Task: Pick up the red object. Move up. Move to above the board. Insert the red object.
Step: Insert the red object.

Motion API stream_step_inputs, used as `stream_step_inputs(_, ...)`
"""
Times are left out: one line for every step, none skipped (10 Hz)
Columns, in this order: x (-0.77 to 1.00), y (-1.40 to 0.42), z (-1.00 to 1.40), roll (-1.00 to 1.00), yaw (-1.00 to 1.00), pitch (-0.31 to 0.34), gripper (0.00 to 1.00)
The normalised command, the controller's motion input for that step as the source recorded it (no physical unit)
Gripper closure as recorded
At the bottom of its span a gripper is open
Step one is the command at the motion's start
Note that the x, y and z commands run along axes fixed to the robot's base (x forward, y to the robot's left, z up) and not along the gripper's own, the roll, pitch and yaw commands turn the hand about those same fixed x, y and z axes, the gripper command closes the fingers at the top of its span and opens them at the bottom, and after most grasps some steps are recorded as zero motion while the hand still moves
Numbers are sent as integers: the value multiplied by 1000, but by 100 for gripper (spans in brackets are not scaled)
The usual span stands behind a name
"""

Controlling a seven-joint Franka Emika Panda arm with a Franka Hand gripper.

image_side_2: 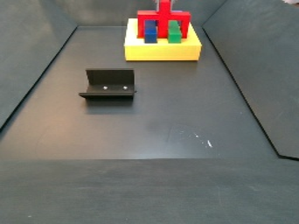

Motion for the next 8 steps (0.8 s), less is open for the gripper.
stream_step_inputs(57, -11, -57, 251, 0, 80, 100)
stream_step_inputs(126, -34, 0, 347, 37, 149, 100)
stream_step_inputs(149, -97, 3, 289, 26, 194, 100)
stream_step_inputs(151, -40, 157, 269, 37, 196, 100)
stream_step_inputs(117, 0, 86, 310, 29, 183, 100)
stream_step_inputs(74, -3, 49, 336, 34, 171, 100)
stream_step_inputs(40, -34, 60, 323, 54, 164, 100)
stream_step_inputs(0, -43, -91, 280, 51, 49, 100)
